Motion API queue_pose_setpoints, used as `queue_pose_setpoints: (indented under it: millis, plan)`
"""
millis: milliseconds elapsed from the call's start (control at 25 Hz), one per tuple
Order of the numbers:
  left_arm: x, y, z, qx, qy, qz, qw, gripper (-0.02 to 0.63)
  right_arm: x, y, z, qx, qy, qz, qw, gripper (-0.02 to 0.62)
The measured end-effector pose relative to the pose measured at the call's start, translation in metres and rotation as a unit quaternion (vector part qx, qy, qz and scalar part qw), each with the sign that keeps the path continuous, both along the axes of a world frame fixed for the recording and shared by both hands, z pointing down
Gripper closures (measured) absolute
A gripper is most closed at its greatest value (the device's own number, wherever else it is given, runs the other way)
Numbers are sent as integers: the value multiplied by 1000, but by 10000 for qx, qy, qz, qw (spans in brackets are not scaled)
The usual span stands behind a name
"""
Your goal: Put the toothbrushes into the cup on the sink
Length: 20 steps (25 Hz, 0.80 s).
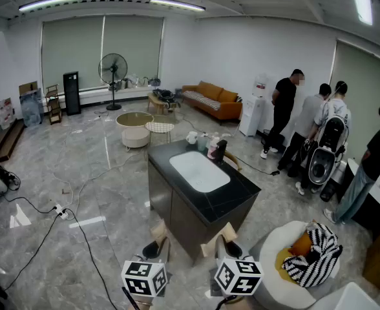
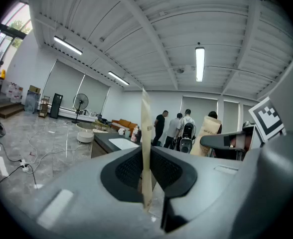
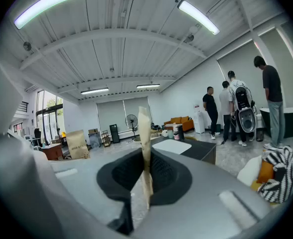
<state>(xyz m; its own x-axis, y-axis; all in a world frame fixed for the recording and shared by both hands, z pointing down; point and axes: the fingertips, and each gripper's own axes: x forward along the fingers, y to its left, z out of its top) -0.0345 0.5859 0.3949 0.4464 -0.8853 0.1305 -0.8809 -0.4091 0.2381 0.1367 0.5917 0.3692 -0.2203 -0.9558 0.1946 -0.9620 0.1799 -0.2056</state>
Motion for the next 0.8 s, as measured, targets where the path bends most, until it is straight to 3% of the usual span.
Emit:
queue_pose_setpoints:
  millis: [800]
  plan:
    - [-24,-36,13,-64,12,129,9999,565,-15,-30,16,-169,-206,173,9995,565]
